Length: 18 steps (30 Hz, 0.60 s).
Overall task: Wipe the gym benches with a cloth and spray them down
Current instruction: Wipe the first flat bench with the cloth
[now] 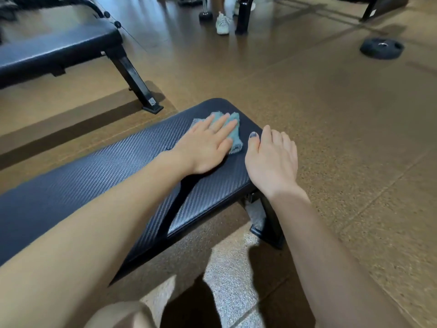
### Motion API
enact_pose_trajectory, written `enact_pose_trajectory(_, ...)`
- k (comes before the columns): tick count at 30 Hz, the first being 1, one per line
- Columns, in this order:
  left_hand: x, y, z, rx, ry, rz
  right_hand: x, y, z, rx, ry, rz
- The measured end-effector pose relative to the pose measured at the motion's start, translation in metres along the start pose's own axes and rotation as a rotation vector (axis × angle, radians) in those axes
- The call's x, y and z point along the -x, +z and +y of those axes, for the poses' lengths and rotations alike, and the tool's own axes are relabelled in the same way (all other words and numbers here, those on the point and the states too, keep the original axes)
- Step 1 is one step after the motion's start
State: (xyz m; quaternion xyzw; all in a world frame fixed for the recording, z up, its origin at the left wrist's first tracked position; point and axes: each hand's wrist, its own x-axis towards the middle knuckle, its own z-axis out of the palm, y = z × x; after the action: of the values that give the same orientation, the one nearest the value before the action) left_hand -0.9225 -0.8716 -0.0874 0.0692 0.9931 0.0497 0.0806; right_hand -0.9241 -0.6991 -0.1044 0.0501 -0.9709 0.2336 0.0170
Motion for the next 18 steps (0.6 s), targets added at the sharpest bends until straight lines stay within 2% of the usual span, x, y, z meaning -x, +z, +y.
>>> enact_pose_trajectory(3, -0.024, 0.0, 0.001, -0.038, -0.059, 0.004, 0.0, 0.0, 0.001, 0.025, -0.004, 0.008)
enact_pose_trajectory(9, 0.071, 0.006, 0.002, -0.048, 0.226, 0.003, 0.0, -0.007, -0.013, -0.088, -0.02, -0.017)
enact_pose_trajectory(13, 0.011, 0.007, -0.003, -0.066, 0.282, 0.011, -0.001, 0.001, -0.018, -0.029, 0.023, 0.007)
enact_pose_trajectory(18, -0.062, -0.003, 0.011, -0.052, 0.166, -0.005, -0.003, -0.003, -0.014, -0.135, 0.055, -0.012)
